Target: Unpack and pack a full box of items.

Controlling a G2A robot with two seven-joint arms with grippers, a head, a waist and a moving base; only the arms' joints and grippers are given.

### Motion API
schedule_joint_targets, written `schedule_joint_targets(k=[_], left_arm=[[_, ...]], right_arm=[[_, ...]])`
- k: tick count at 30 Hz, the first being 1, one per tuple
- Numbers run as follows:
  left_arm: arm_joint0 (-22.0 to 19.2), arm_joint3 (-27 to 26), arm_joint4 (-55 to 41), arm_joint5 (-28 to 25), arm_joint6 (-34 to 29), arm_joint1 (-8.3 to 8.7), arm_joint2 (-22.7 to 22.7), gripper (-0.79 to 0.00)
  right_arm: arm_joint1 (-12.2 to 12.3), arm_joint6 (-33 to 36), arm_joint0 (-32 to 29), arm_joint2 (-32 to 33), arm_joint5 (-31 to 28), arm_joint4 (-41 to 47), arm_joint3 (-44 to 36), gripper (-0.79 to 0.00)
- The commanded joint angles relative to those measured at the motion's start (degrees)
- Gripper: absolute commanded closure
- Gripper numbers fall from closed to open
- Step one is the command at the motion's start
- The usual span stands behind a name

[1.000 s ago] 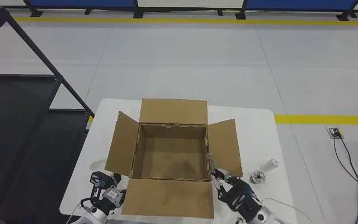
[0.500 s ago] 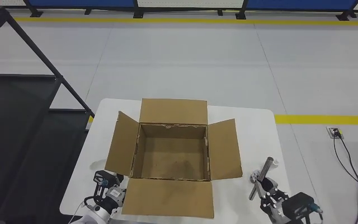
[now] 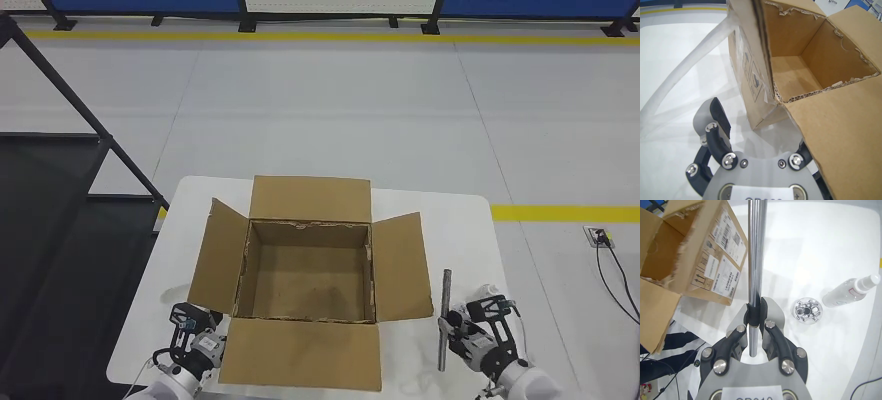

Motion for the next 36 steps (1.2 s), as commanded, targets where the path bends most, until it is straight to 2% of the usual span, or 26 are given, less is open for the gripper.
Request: schedule_joint_targets(k=[1, 5, 9, 17, 26, 36], left_arm=[[0.15, 0.02, -0.08, 0.10, 0.11, 0.01, -0.06, -0.785], [0.40, 0.03, -0.10, 0.28, 0.27, 0.02, -0.12, -0.785], [0.52, -0.01, -0.24, 0.27, 0.43, 0.04, -0.12, -0.785], [0.73, -0.19, 0.00, 0.25, 0.63, 0.08, -0.08, -0.785], [1.22, -0.21, 0.09, 0.04, 0.72, 0.17, -0.40, -0.785], [1.42, -0.22, -0.29, -0.11, 0.68, 0.28, -0.99, -0.785]], right_arm=[[0.17, 3.93, 3.09, -1.40, 1.23, -1.30, 1.79, 0.000], [0.34, 9.52, 7.69, -4.18, 5.17, -4.00, 4.51, 0.000], [0.40, 12.22, 11.04, -6.13, 8.75, -5.97, 7.18, 0.000], [0.35, 14.70, 16.95, -9.85, 15.15, -10.32, 13.63, 0.000], [0.16, 16.18, 22.73, -14.60, 17.54, -14.84, 19.77, 0.000], [-0.28, 19.07, 26.74, -17.80, 23.51, -18.75, 23.47, 0.000]])
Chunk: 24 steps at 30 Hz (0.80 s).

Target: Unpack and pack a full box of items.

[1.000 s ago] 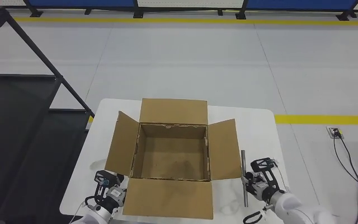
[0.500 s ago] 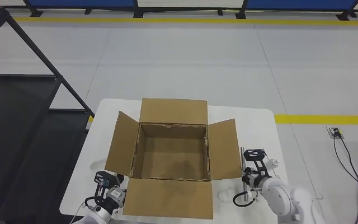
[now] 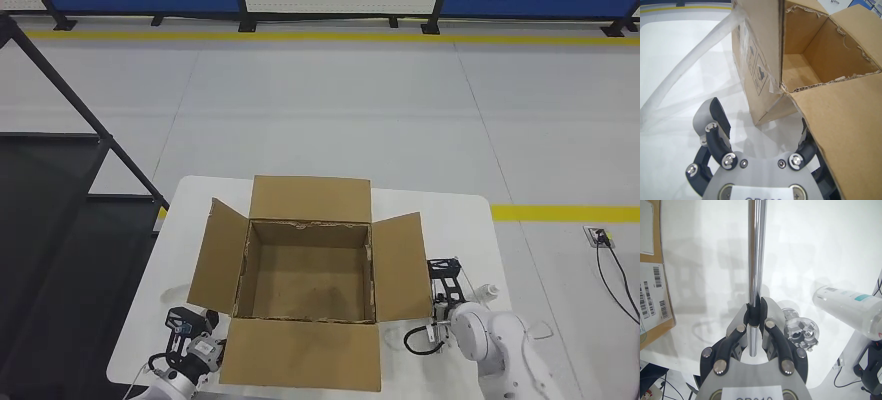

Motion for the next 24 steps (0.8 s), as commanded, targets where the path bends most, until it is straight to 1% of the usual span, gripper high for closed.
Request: schedule_joint_targets(k=[1, 4, 13, 14, 15, 16, 18, 20, 24], left_arm=[[0.00, -0.03, -0.06, -0.08, -0.08, 0.02, -0.09, -0.785], [0.01, -0.04, -0.11, 0.05, -0.10, 0.04, -0.17, -0.785], [-0.22, 0.14, -0.25, 0.13, -0.25, 0.06, -0.06, -0.785], [-0.26, 0.15, -0.26, 0.14, -0.28, 0.06, -0.05, -0.785], [-0.29, 0.15, -0.30, 0.12, -0.29, 0.06, -0.02, -0.785], [-0.32, 0.17, -0.37, 0.07, -0.30, 0.07, -0.01, -0.785], [-0.35, 0.20, -0.39, 0.05, -0.31, 0.07, 0.00, -0.785], [-0.39, 0.20, -0.33, 0.03, -0.24, 0.08, 0.00, -0.785], [-0.48, 0.13, -0.43, 0.00, -0.26, 0.09, 0.06, -0.785]], right_arm=[[-0.07, 0.30, 0.54, -0.29, 0.53, -0.06, 0.43, 0.000], [-0.07, 1.37, 1.21, -0.25, 1.80, -1.06, 1.43, 0.000], [-0.22, 1.60, 2.24, -0.49, 3.16, -1.39, 3.35, 0.000], [-0.23, 1.51, 2.34, -0.41, 3.19, -1.30, 3.53, -0.043], [-0.23, 1.47, 2.43, -0.39, 3.14, -1.26, 3.66, -0.105], [-0.24, 1.44, 2.50, -0.36, 3.07, -1.14, 3.77, -0.120], [-0.25, 1.40, 2.63, -0.24, 2.87, -0.70, 3.95, -0.175], [-0.22, 1.41, 2.77, 0.01, 2.66, -0.47, 4.11, -0.197], [-0.22, 1.51, 2.79, 0.14, 2.63, -0.28, 4.13, -0.206]])
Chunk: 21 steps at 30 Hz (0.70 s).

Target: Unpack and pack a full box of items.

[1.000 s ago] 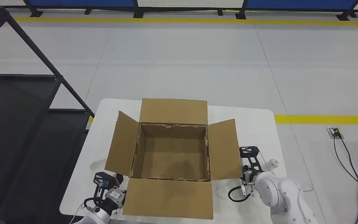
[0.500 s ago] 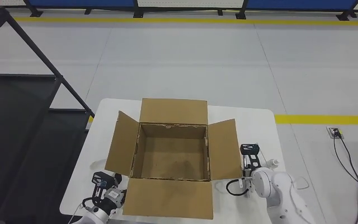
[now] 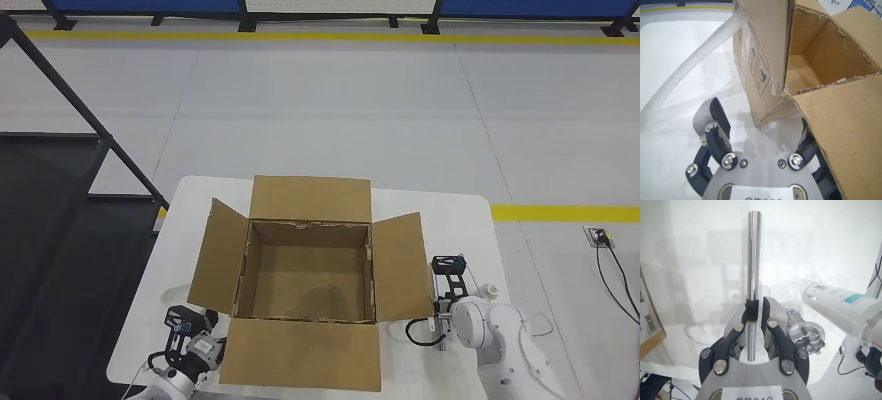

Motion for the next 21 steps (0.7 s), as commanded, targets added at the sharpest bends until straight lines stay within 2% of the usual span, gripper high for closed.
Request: schedule_joint_targets(k=[1, 12, 14, 16, 21], left_arm=[[-0.05, -0.09, -0.06, -0.05, -0.02, 0.01, -0.01, -0.785], [0.15, -0.11, -0.34, -0.15, 0.14, 0.08, -0.34, -0.785], [0.18, -0.18, -0.35, -0.13, 0.13, 0.09, -0.38, -0.785], [0.25, -0.30, -0.40, -0.15, 0.06, 0.11, -0.47, -0.785], [0.37, -0.50, -0.13, -0.44, -0.07, 0.16, -0.47, -0.785]], right_arm=[[0.00, 0.14, 0.00, -0.01, 0.07, 0.00, -0.03, -0.206], [0.06, -1.44, -1.11, 1.16, 0.12, 1.55, -2.36, -0.203], [0.16, -3.87, -3.07, 2.70, 0.01, 3.37, -5.14, -0.225], [0.32, -6.82, -5.73, 5.06, -0.44, 5.82, -8.98, -0.296], [0.70, -14.44, -13.83, 11.86, -3.40, 13.74, -19.17, -0.308]])
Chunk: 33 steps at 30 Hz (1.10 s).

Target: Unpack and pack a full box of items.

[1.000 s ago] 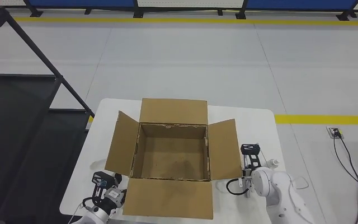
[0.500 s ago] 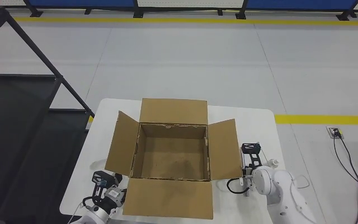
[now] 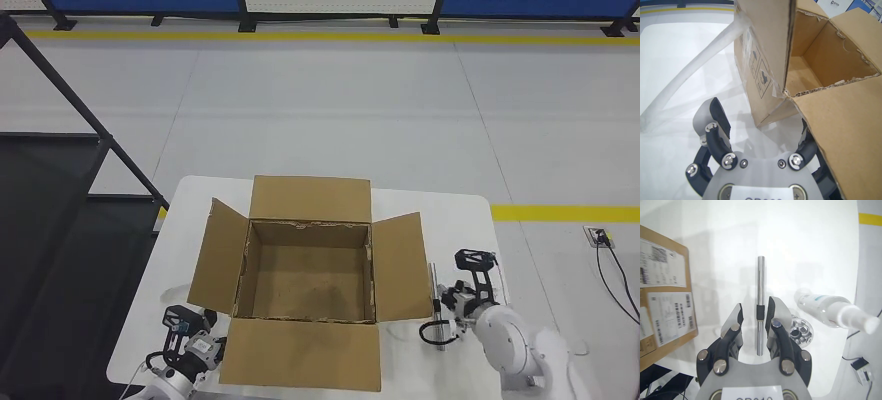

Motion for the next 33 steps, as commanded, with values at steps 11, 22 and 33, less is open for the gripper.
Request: schedule_joint_targets(k=[11, 22, 33], left_arm=[[-0.09, -0.05, 0.03, 0.22, -0.07, 0.00, 0.43, -0.785], [-1.88, 0.92, 0.41, 1.91, -0.51, -0.25, 2.40, -0.785], [-3.87, 1.92, -0.34, 4.23, -0.70, -0.65, 4.47, -0.785]], right_arm=[[1.01, -24.74, -18.11, 13.32, -34.19, 17.92, -5.78, -0.785], [1.90, -30.07, -18.01, 8.69, -45.62, 7.02, -2.26, -0.785], [2.02, -34.42, -17.68, 4.30, -42.83, 3.27, -4.12, -0.757]])
